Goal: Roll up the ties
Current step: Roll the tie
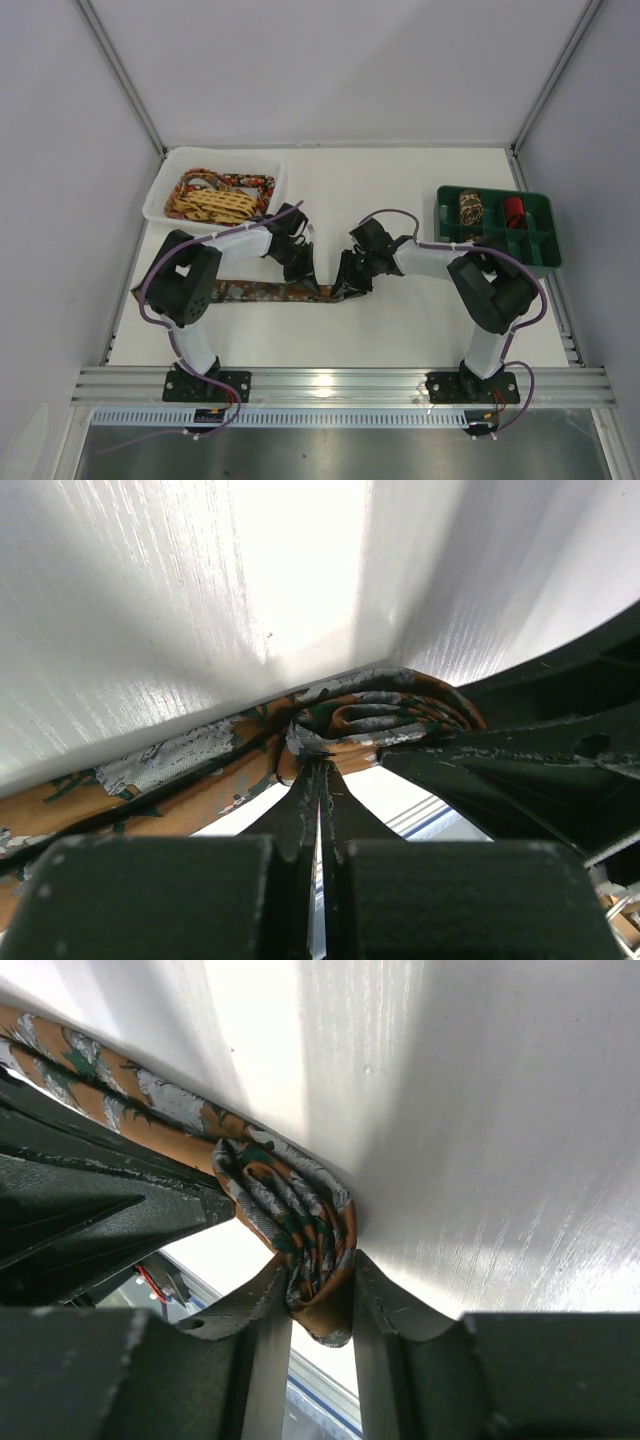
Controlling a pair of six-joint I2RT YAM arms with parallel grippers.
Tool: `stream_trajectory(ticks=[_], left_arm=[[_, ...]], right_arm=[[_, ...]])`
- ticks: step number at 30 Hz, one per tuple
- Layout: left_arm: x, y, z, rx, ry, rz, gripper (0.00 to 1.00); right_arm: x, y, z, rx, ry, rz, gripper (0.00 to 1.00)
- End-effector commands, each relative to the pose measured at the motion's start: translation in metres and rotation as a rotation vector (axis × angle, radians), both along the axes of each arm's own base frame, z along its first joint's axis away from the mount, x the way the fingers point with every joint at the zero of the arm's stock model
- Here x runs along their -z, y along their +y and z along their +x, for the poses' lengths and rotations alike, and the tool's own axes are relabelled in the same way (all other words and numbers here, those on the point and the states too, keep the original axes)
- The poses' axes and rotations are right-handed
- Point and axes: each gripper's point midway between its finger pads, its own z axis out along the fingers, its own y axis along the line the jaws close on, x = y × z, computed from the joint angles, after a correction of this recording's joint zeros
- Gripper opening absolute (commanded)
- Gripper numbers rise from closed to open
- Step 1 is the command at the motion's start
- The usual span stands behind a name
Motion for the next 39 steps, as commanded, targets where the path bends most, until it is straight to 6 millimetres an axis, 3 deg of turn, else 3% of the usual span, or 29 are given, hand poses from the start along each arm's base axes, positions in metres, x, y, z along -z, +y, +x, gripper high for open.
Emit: stream_trajectory(ticks=[1, 7, 14, 22, 30, 39], left_arm=[[-0.009, -0.009, 0.011, 0.010, -0.040, -0.026, 0.01], [-0.019, -0.022, 0.012, 0.015, -0.053, -0.049, 0.01], [-0.009, -0.046, -0.006, 0.059, -0.028, -0.056, 0.01], [0.000, -0.048, -0.018, 0.060, -0.007, -0.042, 0.01], [0.006, -0.041, -0.029, 0.064, -0.007, -0.022, 0.01], [0.014, -0.017, -0.036, 0.056, -0.032, 0.062, 0.00]], right_arm=[[-0.012, -0.005, -0.001, -0.021, -0.009, -0.048, 0.31], [-0.017, -0.020, -0.010, -0.065, 0.026, -0.134, 0.26], [-0.025, -0.027, -0.018, -0.071, 0.034, -0.172, 0.26], [-0.041, -0.025, -0.015, -0.065, 0.009, -0.185, 0.28], [-0.055, 0.002, -0.017, -0.115, -0.023, -0.170, 0.30], [-0.042, 0.026, -0.029, -0.179, -0.001, -0.206, 0.36]])
